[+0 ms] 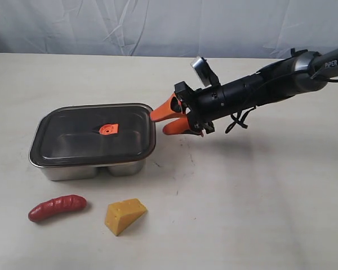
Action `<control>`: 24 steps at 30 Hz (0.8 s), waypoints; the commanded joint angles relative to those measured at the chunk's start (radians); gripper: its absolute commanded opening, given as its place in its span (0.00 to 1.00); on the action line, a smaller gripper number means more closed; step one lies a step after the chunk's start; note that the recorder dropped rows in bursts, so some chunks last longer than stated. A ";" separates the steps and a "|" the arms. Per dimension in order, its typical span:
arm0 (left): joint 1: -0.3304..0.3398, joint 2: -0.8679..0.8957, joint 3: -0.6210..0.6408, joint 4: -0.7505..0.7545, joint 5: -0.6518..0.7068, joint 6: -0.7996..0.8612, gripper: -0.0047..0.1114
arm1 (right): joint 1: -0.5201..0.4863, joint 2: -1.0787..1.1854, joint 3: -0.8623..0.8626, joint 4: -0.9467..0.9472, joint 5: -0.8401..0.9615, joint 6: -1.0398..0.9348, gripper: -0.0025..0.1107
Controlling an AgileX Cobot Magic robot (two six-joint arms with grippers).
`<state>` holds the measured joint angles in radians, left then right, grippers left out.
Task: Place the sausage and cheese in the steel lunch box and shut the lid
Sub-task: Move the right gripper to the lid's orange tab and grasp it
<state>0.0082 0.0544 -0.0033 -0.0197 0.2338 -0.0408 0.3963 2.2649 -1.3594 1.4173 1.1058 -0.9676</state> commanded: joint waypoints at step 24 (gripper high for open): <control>0.000 -0.008 0.003 0.000 0.001 -0.004 0.04 | 0.026 -0.004 -0.003 0.001 0.115 -0.004 0.55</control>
<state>0.0082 0.0544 -0.0033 -0.0197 0.2338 -0.0408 0.4241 2.2649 -1.3594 1.4173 1.2046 -0.9676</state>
